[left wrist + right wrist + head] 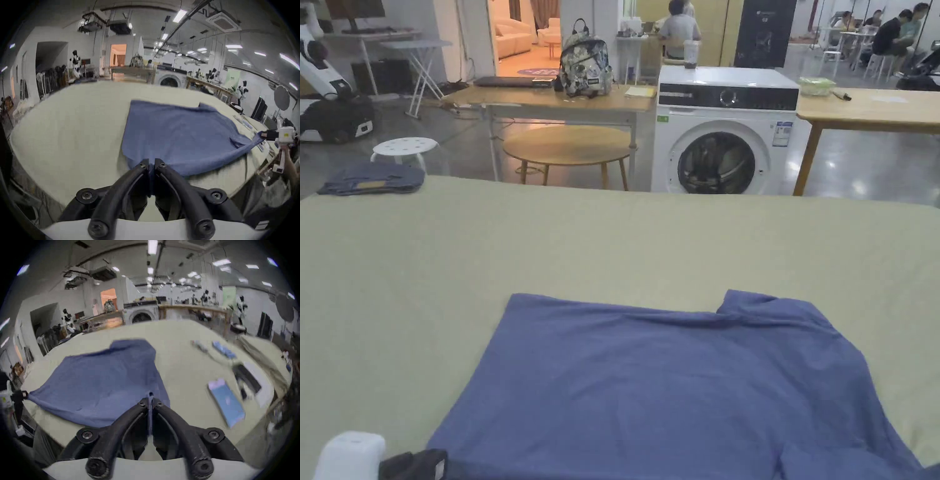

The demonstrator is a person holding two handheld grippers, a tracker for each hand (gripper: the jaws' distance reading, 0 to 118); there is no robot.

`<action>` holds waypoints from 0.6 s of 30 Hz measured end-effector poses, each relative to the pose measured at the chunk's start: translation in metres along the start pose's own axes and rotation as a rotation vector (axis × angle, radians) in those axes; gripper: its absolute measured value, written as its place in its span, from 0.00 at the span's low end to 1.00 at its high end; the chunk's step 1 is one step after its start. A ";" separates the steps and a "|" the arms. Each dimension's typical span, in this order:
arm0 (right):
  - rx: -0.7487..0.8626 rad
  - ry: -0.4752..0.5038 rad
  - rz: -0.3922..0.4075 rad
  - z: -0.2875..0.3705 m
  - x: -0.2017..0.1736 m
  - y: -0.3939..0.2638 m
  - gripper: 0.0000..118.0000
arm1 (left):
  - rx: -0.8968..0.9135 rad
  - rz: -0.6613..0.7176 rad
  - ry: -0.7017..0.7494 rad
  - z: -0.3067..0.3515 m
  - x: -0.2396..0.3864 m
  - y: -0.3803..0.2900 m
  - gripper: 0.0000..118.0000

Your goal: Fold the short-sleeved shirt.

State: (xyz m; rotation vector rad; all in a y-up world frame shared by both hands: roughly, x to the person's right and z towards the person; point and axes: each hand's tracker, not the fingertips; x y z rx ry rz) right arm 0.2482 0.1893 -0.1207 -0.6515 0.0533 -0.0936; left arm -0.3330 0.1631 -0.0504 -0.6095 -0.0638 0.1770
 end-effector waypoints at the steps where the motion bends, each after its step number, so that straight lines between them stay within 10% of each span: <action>1: -0.021 -0.031 -0.037 0.002 0.004 -0.014 0.02 | -0.002 0.003 0.017 0.001 -0.003 -0.007 0.01; 5: -0.084 -0.020 -0.058 -0.001 0.009 -0.046 0.04 | -0.068 0.045 0.009 0.003 -0.008 -0.028 0.01; 7: -0.094 -0.008 -0.049 -0.006 0.008 -0.053 0.37 | -0.053 0.057 -0.015 0.001 -0.010 -0.028 0.15; 8: -0.110 -0.019 -0.026 -0.008 0.006 -0.054 0.67 | -0.055 0.071 -0.024 0.001 -0.012 -0.027 0.39; 9: -0.105 -0.053 -0.008 -0.009 0.006 -0.055 0.76 | -0.016 0.096 -0.020 0.004 -0.012 -0.026 0.55; 18: 0.092 0.009 0.010 0.021 -0.022 -0.008 0.75 | 0.186 0.001 0.015 0.037 0.013 0.017 0.62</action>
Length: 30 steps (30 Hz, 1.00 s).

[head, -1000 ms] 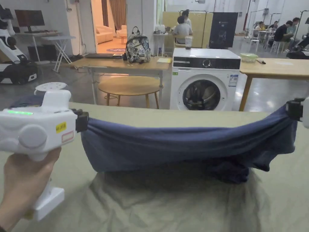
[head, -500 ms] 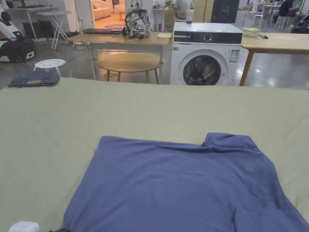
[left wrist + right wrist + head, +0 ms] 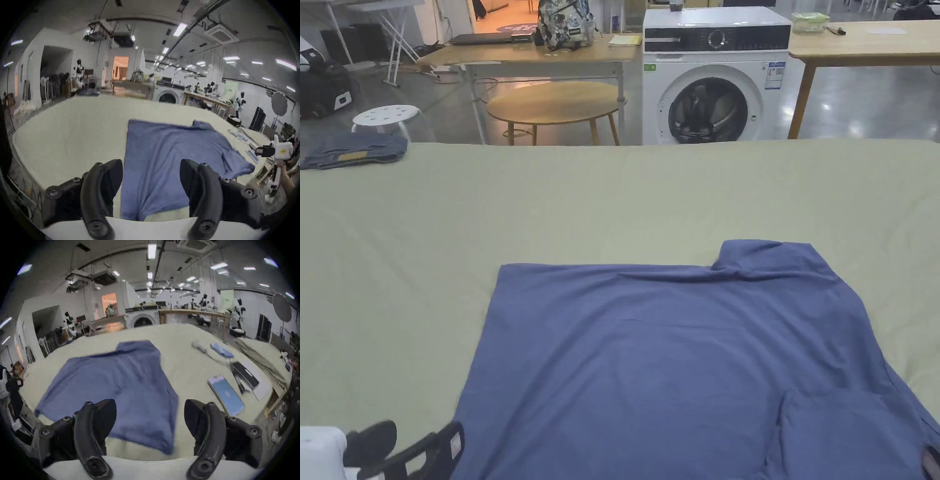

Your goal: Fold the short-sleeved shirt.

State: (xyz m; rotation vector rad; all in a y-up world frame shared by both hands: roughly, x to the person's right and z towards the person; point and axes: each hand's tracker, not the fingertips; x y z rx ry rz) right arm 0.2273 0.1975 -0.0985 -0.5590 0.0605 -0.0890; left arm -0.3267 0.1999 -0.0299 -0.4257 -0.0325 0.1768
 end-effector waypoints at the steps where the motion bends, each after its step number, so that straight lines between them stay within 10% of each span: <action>1: 0.020 0.016 0.010 -0.004 -0.011 0.009 0.75 | 0.030 -0.005 -0.002 -0.003 0.007 0.008 0.62; 5: 0.030 0.070 0.079 -0.034 -0.048 0.030 0.70 | 0.064 -0.020 -0.010 -0.028 0.031 0.028 0.54; 8: 0.007 0.095 0.145 -0.057 -0.073 0.033 0.28 | 0.051 -0.021 -0.034 -0.049 0.046 0.037 0.02; 11: -0.018 0.094 0.162 -0.072 -0.085 0.029 0.00 | 0.055 -0.012 -0.092 -0.056 0.060 0.038 0.00; 21: 0.001 0.045 0.138 -0.062 -0.074 0.030 0.00 | 0.031 -0.033 -0.013 -0.045 0.054 0.039 0.00; 25: 0.002 0.057 0.120 -0.045 -0.059 0.017 0.00 | -0.001 -0.008 -0.015 -0.023 0.015 0.018 0.67; 30: -0.049 0.064 0.032 -0.038 -0.040 0.000 0.00 | -0.133 0.003 0.113 -0.012 -0.023 -0.023 0.73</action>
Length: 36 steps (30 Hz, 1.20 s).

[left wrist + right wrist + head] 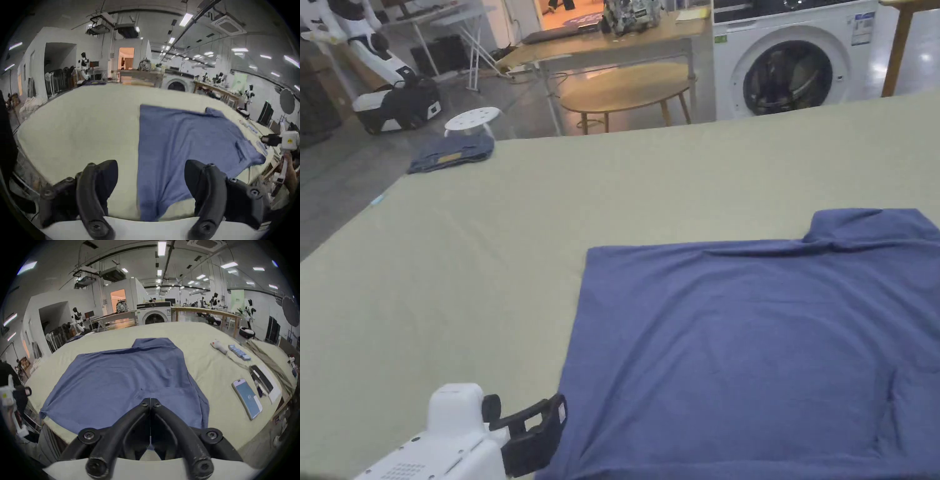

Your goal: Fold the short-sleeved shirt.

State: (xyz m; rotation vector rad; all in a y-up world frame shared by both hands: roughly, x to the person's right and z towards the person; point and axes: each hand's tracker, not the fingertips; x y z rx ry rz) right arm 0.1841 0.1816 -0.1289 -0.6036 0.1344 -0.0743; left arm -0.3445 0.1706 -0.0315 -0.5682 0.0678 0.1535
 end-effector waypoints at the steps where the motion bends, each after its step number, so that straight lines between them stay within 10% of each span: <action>1: -0.016 0.012 -0.017 0.004 -0.003 -0.001 0.00 | -0.029 -0.002 -0.010 -0.002 -0.004 -0.008 0.73; 7: -0.041 -0.004 -0.006 0.006 0.007 -0.010 0.00 | -0.228 -0.048 -0.032 -0.043 -0.007 -0.047 0.70; 16: -0.051 -0.070 -0.061 0.023 0.033 -0.018 0.00 | -0.318 -0.195 -0.021 -0.056 0.020 -0.050 0.07; 19: -0.048 -0.108 -0.079 0.033 0.047 -0.024 0.03 | -0.342 -0.267 -0.013 -0.055 0.040 -0.052 0.02; 22: -0.025 -0.140 -0.087 0.044 0.063 -0.033 0.66 | -0.366 -0.306 0.029 -0.064 0.048 -0.058 0.02; 27: -0.090 -0.145 -0.201 0.041 0.089 -0.056 0.63 | -0.354 -0.262 0.038 -0.060 0.048 -0.058 0.02; 30: -0.142 -0.133 -0.208 0.028 0.091 -0.068 0.29 | -0.346 -0.215 0.036 -0.058 0.048 -0.057 0.02; 36: -0.217 -0.110 -0.142 0.001 0.074 -0.085 0.28 | -0.338 -0.172 0.026 -0.054 0.048 -0.055 0.02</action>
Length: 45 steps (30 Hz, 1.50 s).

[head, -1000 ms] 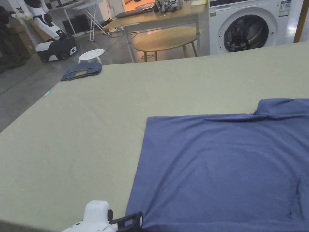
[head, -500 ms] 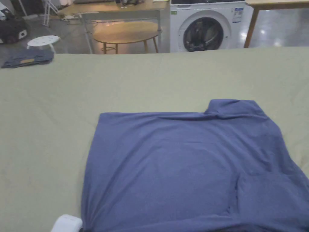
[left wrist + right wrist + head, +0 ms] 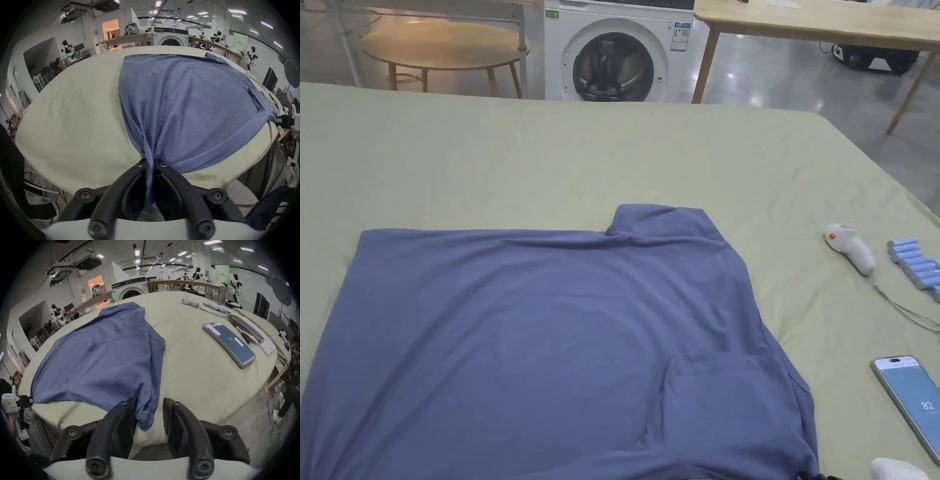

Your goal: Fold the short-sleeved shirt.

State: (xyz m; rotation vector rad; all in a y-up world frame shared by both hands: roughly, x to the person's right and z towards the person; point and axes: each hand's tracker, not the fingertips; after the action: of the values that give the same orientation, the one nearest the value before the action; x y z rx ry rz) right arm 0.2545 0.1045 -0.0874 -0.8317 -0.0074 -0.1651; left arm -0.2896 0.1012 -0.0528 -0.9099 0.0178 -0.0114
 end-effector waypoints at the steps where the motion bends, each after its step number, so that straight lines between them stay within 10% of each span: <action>1: 0.007 -0.021 0.010 -0.004 0.000 -0.001 0.28 | 0.001 0.000 -0.001 0.001 0.000 0.000 0.02; 5: 0.018 0.012 -0.029 0.004 0.006 0.004 0.03 | 0.004 0.007 -0.005 0.002 0.000 0.001 0.02; 15: 0.162 0.083 0.071 0.014 -0.018 0.097 0.03 | 0.233 0.151 -0.143 0.039 -0.039 0.079 0.02; 25: 0.136 0.043 0.093 -0.110 -0.055 0.222 0.03 | 0.193 0.104 -0.151 -0.064 -0.066 0.215 0.03; 27: 0.129 0.044 0.083 -0.131 -0.060 0.233 0.16 | 0.197 0.137 -0.150 -0.084 -0.069 0.229 0.30; 29: 0.118 0.034 0.073 -0.145 -0.061 0.239 0.22 | 0.193 0.172 -0.136 -0.098 -0.071 0.238 0.38; 31: 0.108 -0.016 0.071 -0.152 -0.061 0.238 0.60 | 0.223 0.174 -0.143 -0.096 -0.070 0.239 0.66; 42: 0.255 0.096 0.106 -0.050 -0.062 0.198 0.61 | 0.380 0.126 -0.230 -0.004 -0.047 0.204 0.59; 45: 0.269 0.103 0.155 -0.021 -0.070 0.177 0.39 | 0.417 0.090 -0.225 0.019 -0.028 0.181 0.20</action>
State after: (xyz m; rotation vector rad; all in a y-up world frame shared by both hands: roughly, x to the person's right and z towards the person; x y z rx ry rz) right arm 0.2102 0.2160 -0.2366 -0.5520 0.1289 -0.0584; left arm -0.3164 0.2279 -0.1834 -0.4892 -0.1483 0.1659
